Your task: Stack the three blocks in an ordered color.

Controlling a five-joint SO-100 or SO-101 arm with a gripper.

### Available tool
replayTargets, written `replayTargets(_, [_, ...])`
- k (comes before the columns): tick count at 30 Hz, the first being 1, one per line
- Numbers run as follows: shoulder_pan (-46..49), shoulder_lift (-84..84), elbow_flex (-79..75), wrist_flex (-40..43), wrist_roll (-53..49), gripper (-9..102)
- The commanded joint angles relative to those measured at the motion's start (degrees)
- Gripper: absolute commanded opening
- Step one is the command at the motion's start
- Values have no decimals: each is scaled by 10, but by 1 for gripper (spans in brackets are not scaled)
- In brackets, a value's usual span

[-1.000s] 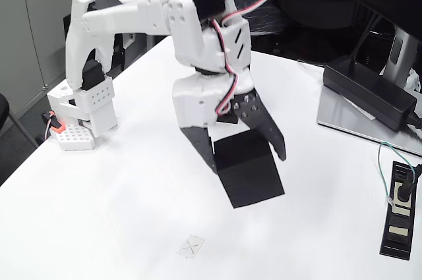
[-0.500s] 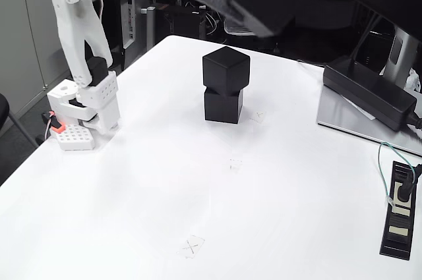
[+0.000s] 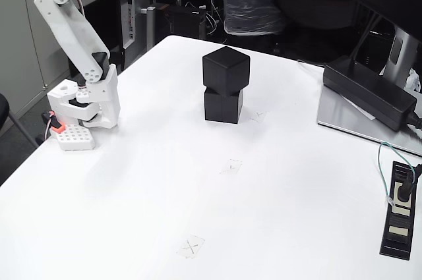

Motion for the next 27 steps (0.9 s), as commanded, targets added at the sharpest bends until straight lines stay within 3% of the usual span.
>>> replayTargets(1, [-67,11,-18,0,8,5])
replayTargets(9, [-232,9,12,0,8,5])
replayTargets(19, [-241,15,289,-13,0,5])
replayTargets(27, [-237,15,391,-126,0,5])
